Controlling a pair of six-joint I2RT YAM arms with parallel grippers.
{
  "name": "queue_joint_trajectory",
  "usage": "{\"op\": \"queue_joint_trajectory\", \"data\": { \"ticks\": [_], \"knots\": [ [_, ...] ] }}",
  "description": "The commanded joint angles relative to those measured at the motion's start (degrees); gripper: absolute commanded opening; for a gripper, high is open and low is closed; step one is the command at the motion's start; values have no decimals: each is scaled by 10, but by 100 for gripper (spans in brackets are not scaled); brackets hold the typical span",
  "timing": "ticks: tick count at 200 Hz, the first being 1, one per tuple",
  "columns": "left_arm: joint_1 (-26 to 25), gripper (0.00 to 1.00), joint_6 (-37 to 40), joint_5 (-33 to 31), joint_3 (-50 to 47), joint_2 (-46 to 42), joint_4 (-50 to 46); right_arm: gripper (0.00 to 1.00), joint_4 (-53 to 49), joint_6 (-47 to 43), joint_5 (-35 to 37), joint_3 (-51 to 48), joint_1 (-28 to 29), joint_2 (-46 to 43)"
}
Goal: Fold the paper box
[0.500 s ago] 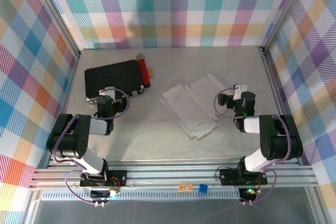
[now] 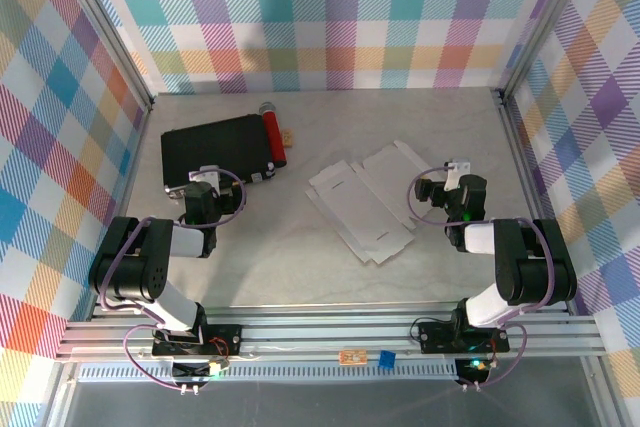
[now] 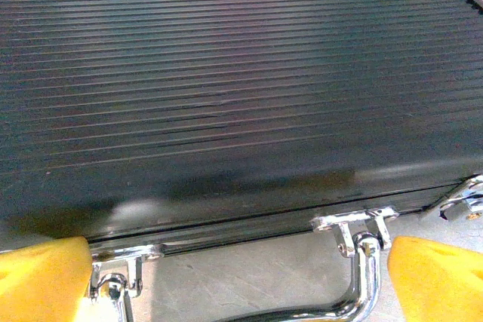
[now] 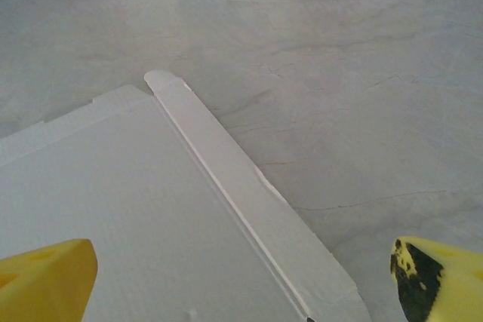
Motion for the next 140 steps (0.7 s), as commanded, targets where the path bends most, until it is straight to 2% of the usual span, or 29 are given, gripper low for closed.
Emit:
{"op": "queue_joint_trajectory", "data": {
  "ticks": [1,14,27,48,57,72,86,98,107,114,119,127,134,140],
  "knots": [
    [-2,100,6,7,15,-14,7,99,13,4,-11,6,4,3],
    [-4,100,6,-9,17,-44,-20,99,14,7,-4,5,4,-5],
    [-13,100,3,-46,13,-91,-50,99,-44,8,13,18,5,-47],
    [-38,100,-6,-107,11,-196,-86,99,-142,26,95,42,20,-135],
    [-55,100,-8,-125,29,-235,-107,99,-139,37,108,47,24,-177],
    [-81,100,-40,-192,90,-282,-161,99,-202,47,151,106,38,-243],
    [-89,100,-123,-237,192,-296,-279,99,-283,65,184,195,49,-276],
    [-87,100,-277,-267,332,-276,-514,99,-383,137,206,292,48,-277],
    [-80,100,-342,-246,439,-245,-692,99,-460,193,197,363,44,-259],
    [-76,100,-379,-225,501,-217,-773,99,-538,256,184,421,42,-238],
    [-68,100,-393,-191,525,-199,-793,99,-618,306,181,465,41,-223],
    [-48,100,-406,-92,544,-177,-792,99,-733,386,176,525,41,-198],
    [-43,100,-425,-23,550,-162,-785,99,-759,381,122,551,33,-183],
    [-47,95,-442,19,552,-150,-779,99,-755,357,69,562,31,-177]
  ]
}}
